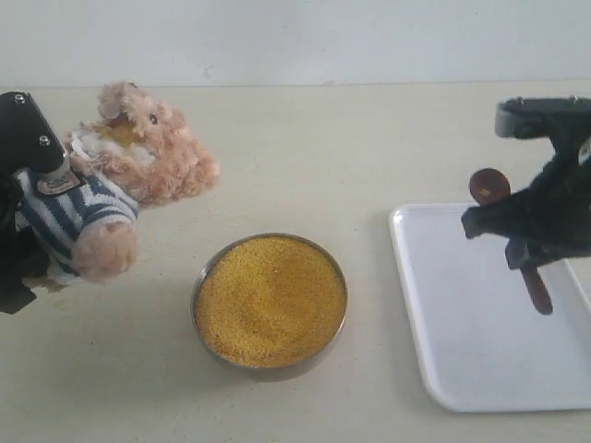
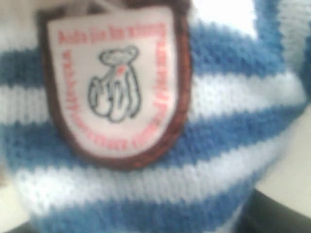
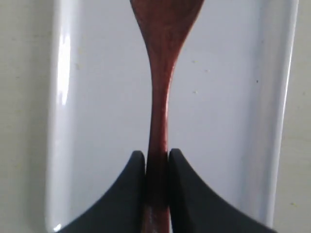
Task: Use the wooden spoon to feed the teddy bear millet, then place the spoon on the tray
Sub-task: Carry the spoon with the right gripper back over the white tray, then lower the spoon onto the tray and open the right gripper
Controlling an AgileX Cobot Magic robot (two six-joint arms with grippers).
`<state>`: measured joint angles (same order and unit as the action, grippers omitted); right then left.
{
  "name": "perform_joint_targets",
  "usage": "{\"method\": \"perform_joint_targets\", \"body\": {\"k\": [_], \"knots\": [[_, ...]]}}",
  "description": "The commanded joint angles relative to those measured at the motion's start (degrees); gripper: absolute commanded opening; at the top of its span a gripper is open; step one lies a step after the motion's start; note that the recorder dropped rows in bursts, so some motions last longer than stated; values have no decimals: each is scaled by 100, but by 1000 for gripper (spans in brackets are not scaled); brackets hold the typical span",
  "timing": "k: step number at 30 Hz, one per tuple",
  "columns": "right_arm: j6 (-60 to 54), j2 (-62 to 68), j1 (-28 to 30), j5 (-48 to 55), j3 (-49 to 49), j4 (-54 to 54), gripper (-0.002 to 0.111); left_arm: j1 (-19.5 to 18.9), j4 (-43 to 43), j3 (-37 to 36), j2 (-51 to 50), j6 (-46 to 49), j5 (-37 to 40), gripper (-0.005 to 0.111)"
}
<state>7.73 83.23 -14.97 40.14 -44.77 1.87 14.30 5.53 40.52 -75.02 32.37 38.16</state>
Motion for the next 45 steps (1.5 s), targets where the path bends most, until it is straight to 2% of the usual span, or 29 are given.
{"method": "perform_joint_targets", "body": {"k": [1,10,18,22,27,29,36,45], "knots": [[236,22,72,-1339,880,-28,0,24,-19,5,56,-559,-221,4],[223,649,72,-1728,1112,-28,0,24,-19,23,56,-1717,-326,4],[159,770,72,-1650,1112,-28,2,24,441,23,56,-2587,-326,4],[141,770,72,-1541,1112,-28,17,24,605,23,56,-2848,-326,4],[141,656,72,-1494,1112,-28,51,24,602,23,56,-2859,-326,4],[141,500,72,-1366,1020,-28,57,24,602,23,56,-2992,-326,4],[115,-345,72,-641,486,-241,57,24,590,23,2,-3811,-492,4],[115,-2151,72,-653,408,-36,57,24,590,49,-829,-4858,-956,4]]}}
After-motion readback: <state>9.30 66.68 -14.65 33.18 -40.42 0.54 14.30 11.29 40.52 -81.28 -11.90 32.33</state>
